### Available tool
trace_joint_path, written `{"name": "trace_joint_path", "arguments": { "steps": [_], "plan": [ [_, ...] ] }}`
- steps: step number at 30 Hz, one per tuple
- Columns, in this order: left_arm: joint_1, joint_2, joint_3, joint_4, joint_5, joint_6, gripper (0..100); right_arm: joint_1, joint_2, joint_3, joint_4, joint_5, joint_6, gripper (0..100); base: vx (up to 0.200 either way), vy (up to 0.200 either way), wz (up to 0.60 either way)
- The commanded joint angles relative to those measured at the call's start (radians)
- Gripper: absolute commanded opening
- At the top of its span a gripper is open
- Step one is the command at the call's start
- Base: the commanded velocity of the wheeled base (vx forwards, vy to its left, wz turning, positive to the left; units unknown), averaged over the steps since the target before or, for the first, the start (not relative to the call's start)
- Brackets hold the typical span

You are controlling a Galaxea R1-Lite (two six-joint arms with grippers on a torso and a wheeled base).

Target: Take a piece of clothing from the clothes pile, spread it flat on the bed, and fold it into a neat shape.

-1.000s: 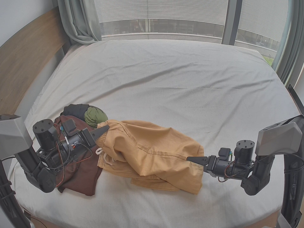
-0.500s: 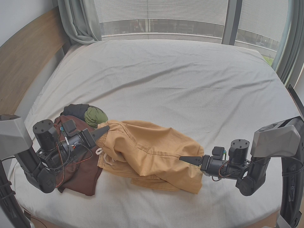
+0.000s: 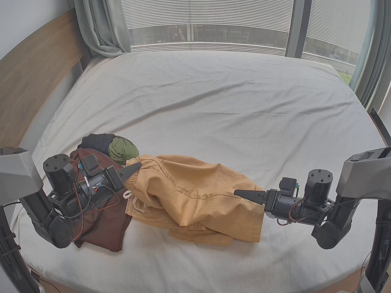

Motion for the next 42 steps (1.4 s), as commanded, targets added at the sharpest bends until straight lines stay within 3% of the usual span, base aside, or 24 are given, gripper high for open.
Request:
{"name": "trace_joint_path", "arguments": {
  "steps": [1, 17, 18, 31, 38, 42],
  "plan": [
    [0.003, 0.004, -0.001, 0.001, 0.0, 0.0, 0, 0.003, -0.067, 0.016, 0.0, 0.002, 0.002, 100, 0.0, 0.0, 0.0],
    [-0.002, 0.003, 0.001, -0.001, 0.0, 0.0, 0, -0.009, 0.016, -0.032, 0.0, 0.001, 0.002, 100, 0.0, 0.0, 0.0],
    [-0.002, 0.003, 0.001, -0.001, 0.0, 0.0, 0, -0.009, 0.018, -0.032, 0.0, 0.001, 0.002, 0, 0.0, 0.0, 0.0],
    [-0.005, 0.001, 0.001, -0.001, 0.0, -0.002, 0, -0.013, 0.033, -0.041, -0.002, -0.004, -0.003, 0, 0.0, 0.0, 0.0],
    [-0.013, -0.022, -0.004, -0.001, 0.0, -0.005, 0, 0.007, -0.044, -0.019, 0.003, -0.142, -0.048, 0, 0.0, 0.0, 0.0],
    [-0.025, -0.057, -0.005, -0.001, -0.002, -0.002, 0, 0.014, -0.123, 0.018, 0.004, -0.144, -0.055, 0, 0.0, 0.0, 0.0]
  ]
}}
